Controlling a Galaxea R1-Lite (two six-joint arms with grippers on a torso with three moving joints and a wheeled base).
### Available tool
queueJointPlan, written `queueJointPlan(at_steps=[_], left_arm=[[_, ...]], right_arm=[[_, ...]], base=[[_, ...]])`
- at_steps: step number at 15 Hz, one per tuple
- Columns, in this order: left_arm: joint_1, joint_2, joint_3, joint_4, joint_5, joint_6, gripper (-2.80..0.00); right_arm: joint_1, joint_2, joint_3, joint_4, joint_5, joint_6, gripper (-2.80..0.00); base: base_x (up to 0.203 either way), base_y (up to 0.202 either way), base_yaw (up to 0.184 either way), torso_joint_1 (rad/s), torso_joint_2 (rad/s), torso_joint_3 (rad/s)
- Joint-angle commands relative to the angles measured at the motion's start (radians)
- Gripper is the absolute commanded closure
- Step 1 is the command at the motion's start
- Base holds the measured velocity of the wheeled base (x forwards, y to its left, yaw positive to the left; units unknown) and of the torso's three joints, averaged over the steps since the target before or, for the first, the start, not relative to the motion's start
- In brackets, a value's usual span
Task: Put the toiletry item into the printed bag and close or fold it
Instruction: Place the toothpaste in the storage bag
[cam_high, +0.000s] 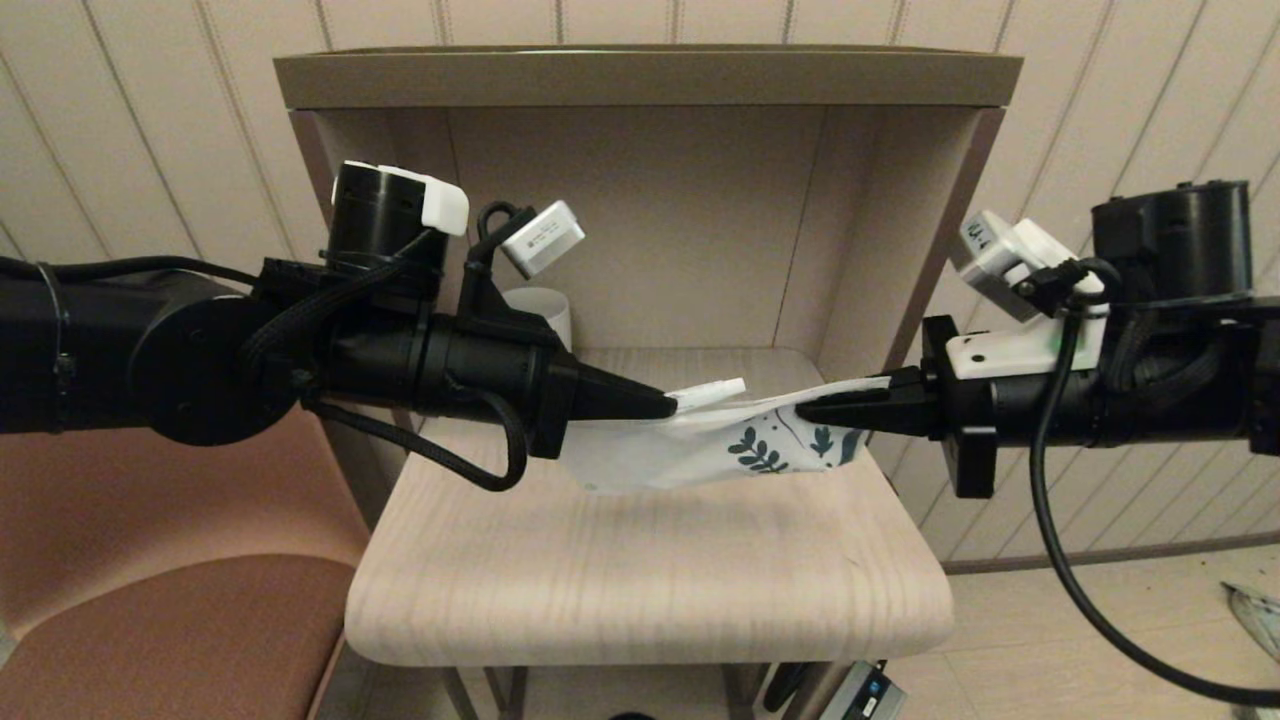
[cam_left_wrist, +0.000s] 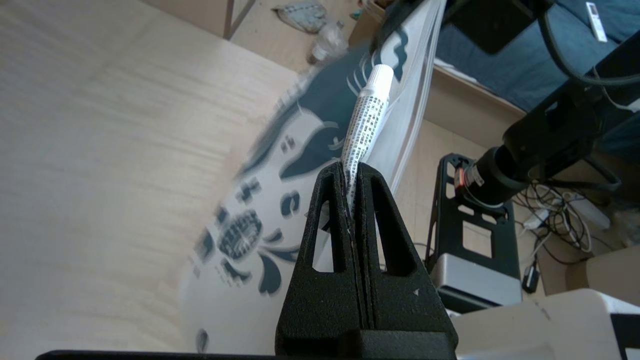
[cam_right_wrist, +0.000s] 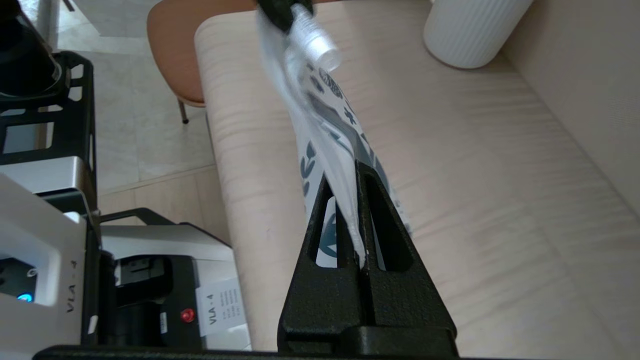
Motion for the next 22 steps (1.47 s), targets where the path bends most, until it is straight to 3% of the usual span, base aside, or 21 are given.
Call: queueJointPlan(at_steps=[1,8,14,22], left_arm=[[0.001,-0.009,0.013,-0.001,-0.004,0.000,0.00],[0.002,-0.011,0.017,-0.002,0.000,0.011,0.00],[0.059,-0.039,-0.046,0.001,0.005,0.006,0.00],[0.058,-0.042,0.018,-0.002,0.008,0.014,0.00]], right_arm=[[-0.001,0.007,-0.017,0.000,0.005,-0.003,0.00],[0.001,0.003,-0.013,-0.001,0.005,0.008,0.00],[0.002,0.004,0.001,0.000,0.005,0.008,0.00],[0.010,0.016,-0.016,-0.001,0.003,0.008,0.00]], base=[[0.000,0.000,0.000,0.000,0.00,0.000],[0.000,0.000,0.000,0.000,0.00,0.000],[0.000,0.000,0.000,0.000,0.00,0.000],[0.000,0.000,0.000,0.000,0.00,0.000]])
